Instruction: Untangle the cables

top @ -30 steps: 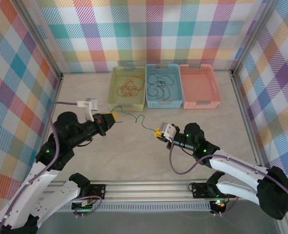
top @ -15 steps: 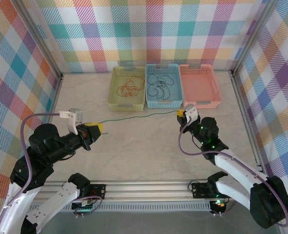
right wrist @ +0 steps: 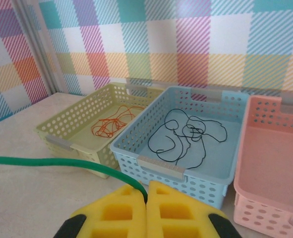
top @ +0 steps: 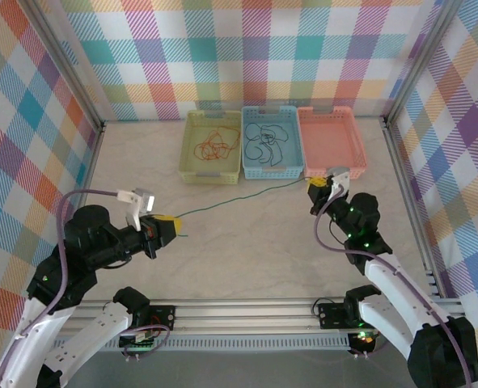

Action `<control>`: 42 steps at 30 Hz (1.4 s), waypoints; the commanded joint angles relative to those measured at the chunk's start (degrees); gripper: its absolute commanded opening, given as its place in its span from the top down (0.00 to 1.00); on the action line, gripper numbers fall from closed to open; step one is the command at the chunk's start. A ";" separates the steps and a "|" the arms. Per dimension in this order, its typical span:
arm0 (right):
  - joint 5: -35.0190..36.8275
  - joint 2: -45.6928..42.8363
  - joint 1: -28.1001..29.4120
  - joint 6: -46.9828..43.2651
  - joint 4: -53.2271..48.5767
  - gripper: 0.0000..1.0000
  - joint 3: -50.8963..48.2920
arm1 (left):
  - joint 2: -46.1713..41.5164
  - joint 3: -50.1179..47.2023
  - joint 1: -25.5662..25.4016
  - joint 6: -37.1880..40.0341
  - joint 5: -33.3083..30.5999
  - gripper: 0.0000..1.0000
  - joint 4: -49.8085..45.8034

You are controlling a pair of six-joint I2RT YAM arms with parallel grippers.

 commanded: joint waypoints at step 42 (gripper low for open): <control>-14.03 26.24 27.12 9.75 -5.32 1.00 20.37 | 19.87 -19.32 -7.45 -15.12 5.42 1.00 41.95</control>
